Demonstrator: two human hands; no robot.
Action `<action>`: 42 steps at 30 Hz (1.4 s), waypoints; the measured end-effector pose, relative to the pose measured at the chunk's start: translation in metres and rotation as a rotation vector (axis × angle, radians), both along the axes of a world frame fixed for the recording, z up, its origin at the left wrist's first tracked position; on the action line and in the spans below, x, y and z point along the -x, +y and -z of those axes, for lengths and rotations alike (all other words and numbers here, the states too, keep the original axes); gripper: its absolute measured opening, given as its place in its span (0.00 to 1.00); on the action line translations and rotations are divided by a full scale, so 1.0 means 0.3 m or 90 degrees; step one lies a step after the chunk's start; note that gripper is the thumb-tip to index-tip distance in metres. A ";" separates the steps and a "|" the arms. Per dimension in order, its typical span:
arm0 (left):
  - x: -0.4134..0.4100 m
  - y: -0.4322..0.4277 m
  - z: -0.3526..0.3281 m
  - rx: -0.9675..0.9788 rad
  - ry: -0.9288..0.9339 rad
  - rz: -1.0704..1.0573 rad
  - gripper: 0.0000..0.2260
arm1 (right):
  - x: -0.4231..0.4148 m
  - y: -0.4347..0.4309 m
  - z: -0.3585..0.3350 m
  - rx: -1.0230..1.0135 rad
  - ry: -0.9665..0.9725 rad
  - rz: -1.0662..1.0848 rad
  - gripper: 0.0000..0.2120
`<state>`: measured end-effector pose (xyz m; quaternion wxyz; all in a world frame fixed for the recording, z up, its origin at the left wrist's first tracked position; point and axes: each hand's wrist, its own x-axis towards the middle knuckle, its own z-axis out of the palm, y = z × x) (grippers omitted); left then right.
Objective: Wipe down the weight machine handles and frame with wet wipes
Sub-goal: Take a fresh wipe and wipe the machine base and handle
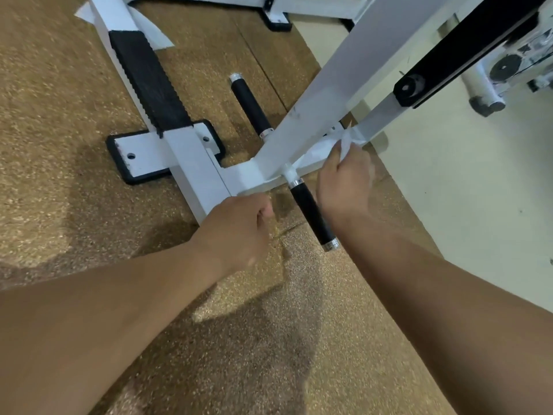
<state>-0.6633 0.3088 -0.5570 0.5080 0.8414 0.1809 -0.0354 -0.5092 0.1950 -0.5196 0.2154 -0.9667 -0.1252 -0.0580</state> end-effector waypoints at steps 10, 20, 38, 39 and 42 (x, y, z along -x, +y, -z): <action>-0.015 0.004 0.006 -0.030 0.022 0.039 0.09 | 0.154 -0.179 0.135 0.803 -0.065 -0.496 0.31; -0.016 -0.022 -0.008 -0.026 0.081 0.109 0.14 | 0.295 -0.375 0.097 0.507 -0.022 -0.480 0.25; 0.087 0.445 -0.106 0.481 0.150 -0.099 0.17 | 0.345 0.324 -0.054 -0.452 0.745 -0.022 0.27; 0.098 0.467 -0.109 0.489 0.139 -0.100 0.20 | 0.337 0.354 -0.062 -0.455 0.745 -0.029 0.27; 0.099 0.524 -0.109 0.485 0.097 -0.110 0.15 | 0.315 0.425 -0.080 -0.439 0.745 -0.038 0.28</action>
